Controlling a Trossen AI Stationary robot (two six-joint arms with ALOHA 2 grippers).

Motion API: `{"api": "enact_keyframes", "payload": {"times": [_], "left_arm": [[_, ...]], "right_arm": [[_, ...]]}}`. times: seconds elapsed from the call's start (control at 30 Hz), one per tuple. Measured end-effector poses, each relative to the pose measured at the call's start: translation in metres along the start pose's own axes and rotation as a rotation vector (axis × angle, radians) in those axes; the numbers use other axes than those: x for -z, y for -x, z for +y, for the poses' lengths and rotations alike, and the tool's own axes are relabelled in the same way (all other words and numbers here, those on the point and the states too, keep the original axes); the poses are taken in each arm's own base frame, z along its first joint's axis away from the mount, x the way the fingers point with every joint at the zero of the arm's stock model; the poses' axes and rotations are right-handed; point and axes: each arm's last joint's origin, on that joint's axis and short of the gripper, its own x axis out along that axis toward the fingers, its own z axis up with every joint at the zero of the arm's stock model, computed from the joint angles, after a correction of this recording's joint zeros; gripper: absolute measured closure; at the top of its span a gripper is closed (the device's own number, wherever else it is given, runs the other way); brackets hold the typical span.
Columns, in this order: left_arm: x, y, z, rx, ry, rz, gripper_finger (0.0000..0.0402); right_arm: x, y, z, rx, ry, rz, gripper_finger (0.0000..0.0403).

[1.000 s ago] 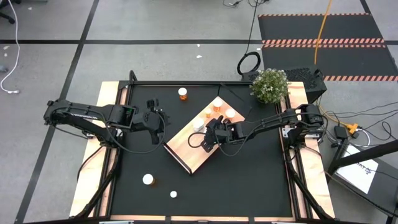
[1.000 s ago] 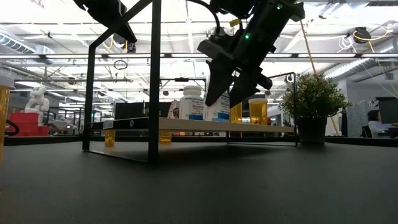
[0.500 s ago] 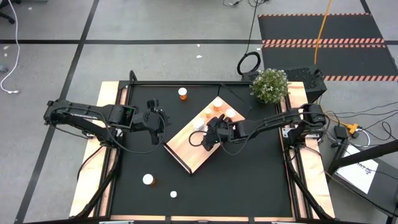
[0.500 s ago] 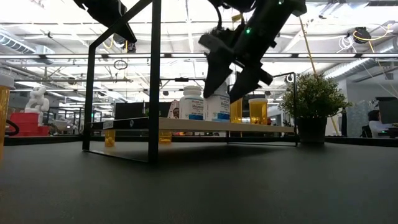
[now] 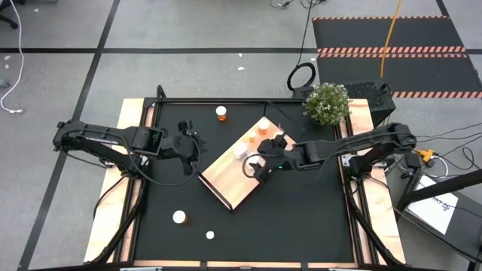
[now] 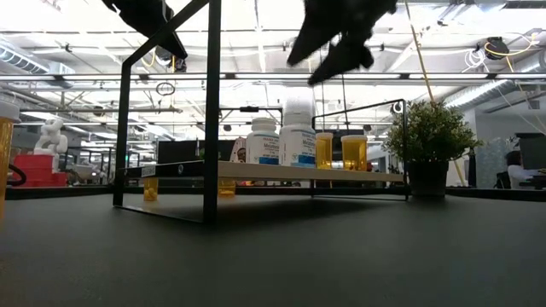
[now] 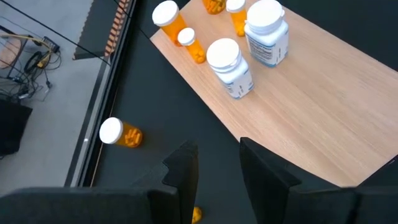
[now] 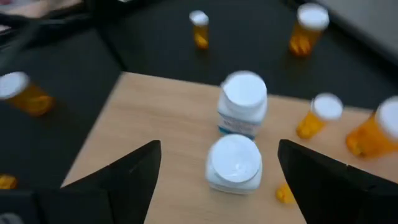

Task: Pick and place medicine bottles onto shelf by color
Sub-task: Put the small orange pill bottle on the shelf

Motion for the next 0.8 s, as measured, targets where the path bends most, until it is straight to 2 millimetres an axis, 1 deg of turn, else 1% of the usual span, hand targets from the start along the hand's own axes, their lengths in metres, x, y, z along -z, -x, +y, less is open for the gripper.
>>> {"api": "enact_keyframes", "payload": {"times": [0.13, 0.2, 0.27, 0.4, 0.57, 0.7, 0.8], "left_arm": [[0.000, 0.001, -0.004, 0.050, 0.021, 0.000, 0.0282], [0.000, 0.003, -0.009, 0.088, 0.038, -0.003, 0.0282], [0.000, 0.005, -0.013, 0.110, 0.062, -0.004, 0.0282], [0.001, 0.009, -0.022, 0.137, 0.126, -0.006, 0.0282], [0.004, 0.010, -0.032, 0.116, 0.215, -0.005, 0.0282], [0.017, 0.003, -0.041, 0.114, 0.252, 0.038, 0.0282], [0.026, -0.005, -0.043, 0.085, 0.304, 0.072, 0.0281]], "right_arm": [[-0.004, 0.028, 0.003, -0.055, 0.131, -0.051, 0.0088], [0.001, 0.038, 0.001, -0.066, 0.182, -0.066, 0.0088], [0.009, 0.045, -0.003, -0.043, 0.222, -0.081, 0.0088], [0.031, 0.055, -0.017, -0.006, 0.309, -0.116, 0.0088], [0.053, 0.064, -0.038, -0.040, 0.391, -0.214, 0.0088], [0.061, 0.075, -0.056, -0.044, 0.449, -0.324, 0.0088], [0.061, 0.083, -0.069, -0.024, 0.455, -0.382, 0.0088]]}}
